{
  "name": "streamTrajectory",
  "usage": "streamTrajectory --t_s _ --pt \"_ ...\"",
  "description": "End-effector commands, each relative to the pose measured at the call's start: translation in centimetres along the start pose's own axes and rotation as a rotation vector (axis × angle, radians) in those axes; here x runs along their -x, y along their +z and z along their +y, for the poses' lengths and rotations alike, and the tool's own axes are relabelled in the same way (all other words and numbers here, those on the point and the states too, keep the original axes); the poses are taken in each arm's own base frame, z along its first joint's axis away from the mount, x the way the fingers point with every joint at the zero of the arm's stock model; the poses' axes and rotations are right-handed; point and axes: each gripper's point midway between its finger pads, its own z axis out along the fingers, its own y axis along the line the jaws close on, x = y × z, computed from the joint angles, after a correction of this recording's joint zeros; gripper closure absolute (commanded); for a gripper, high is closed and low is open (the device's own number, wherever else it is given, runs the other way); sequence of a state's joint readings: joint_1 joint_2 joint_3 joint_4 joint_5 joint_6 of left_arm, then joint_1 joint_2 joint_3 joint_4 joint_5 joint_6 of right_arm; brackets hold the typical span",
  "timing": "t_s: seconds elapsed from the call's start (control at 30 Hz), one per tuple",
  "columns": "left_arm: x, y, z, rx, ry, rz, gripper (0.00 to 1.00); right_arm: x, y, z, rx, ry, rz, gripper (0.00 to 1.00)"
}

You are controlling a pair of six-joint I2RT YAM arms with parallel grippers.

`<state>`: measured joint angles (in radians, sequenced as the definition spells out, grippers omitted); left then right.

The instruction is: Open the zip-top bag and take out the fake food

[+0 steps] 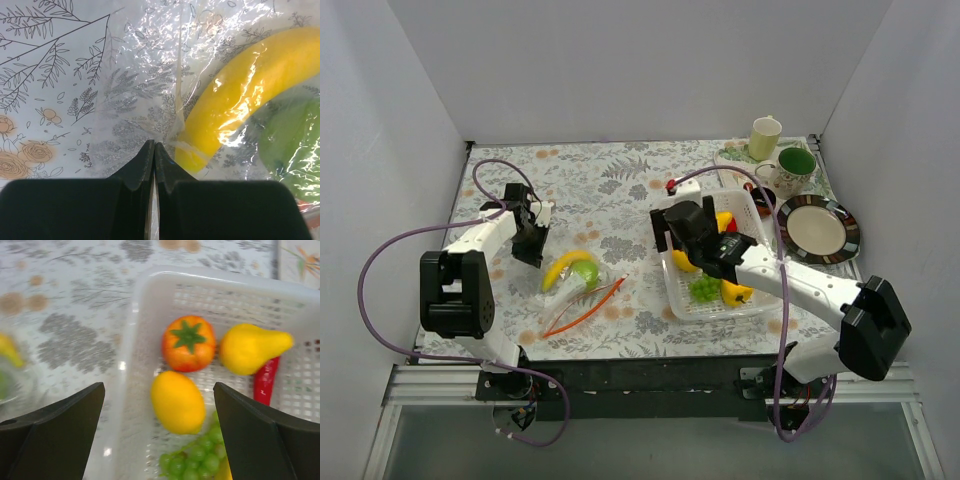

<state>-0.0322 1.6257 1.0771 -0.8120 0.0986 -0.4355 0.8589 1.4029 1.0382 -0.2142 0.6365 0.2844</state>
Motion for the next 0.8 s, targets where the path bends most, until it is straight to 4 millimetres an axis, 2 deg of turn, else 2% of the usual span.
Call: streamTrajectory --t_s 0.0,0.07,0.1,0.13,0.17,0.2,0.3,0.33,0.37,0.43,0.47,0.53,0.63,0.77 --pt "1.4 -1.9 0.2 0.025 0.010 -0.077 1.00 3.6 -4.3 8.8 0.321 0.023 -0.108 0.04" --pt "1.3 -1.7 0.4 0.037 0.008 -0.075 1.00 2.7 -6.0 12.5 0.439 0.012 -0.100 0.12" --pt "0.9 -1.5 0.6 0.045 0.009 -0.066 1.00 2.4 -6.3 14.1 0.481 0.018 -0.103 0.31" --pt "0.8 -1.4 0.6 0.048 0.010 -0.065 1.00 1.9 -6.8 15.4 0.519 0.014 -0.096 0.44" --pt "0.7 -1.3 0.7 0.050 0.010 -0.061 1.00 1.0 -7.7 17.1 0.563 -0.003 -0.088 0.64" --pt "0.6 -1.1 0.7 0.052 0.010 -0.058 1.00 0.5 -7.9 18.5 0.591 -0.011 -0.093 0.98" --pt "0.4 -1.0 0.8 0.058 0.009 -0.054 1.00 -1.6 -9.3 21.8 0.674 -0.052 -0.081 0.99" --pt "0.3 -0.9 0.8 0.059 0.009 -0.052 1.00 -1.6 -10.0 23.0 0.726 -0.055 -0.101 0.99" --pt "0.3 -0.9 0.8 0.061 0.007 -0.051 1.00 -2.6 -10.7 24.1 0.764 -0.072 -0.101 0.99" --pt "0.3 -0.9 0.9 0.062 0.007 -0.053 1.00 -3.0 -11.8 25.7 0.847 -0.072 -0.114 0.99" --pt "0.2 -0.8 0.8 0.062 0.007 -0.050 1.00 -4.0 -11.8 26.3 0.873 -0.083 -0.098 0.99" --pt "0.3 -0.9 0.8 0.062 0.006 -0.051 1.00 -4.2 -12.3 27.3 0.927 -0.066 -0.093 0.99" --pt "0.2 -0.8 0.8 0.058 0.004 -0.047 1.00 -5.5 -12.0 28.3 0.962 -0.072 -0.060 0.99" --pt "0.2 -0.8 0.8 0.058 0.006 -0.049 1.00 -7.7 -10.2 28.9 0.931 -0.095 -0.011 0.99"
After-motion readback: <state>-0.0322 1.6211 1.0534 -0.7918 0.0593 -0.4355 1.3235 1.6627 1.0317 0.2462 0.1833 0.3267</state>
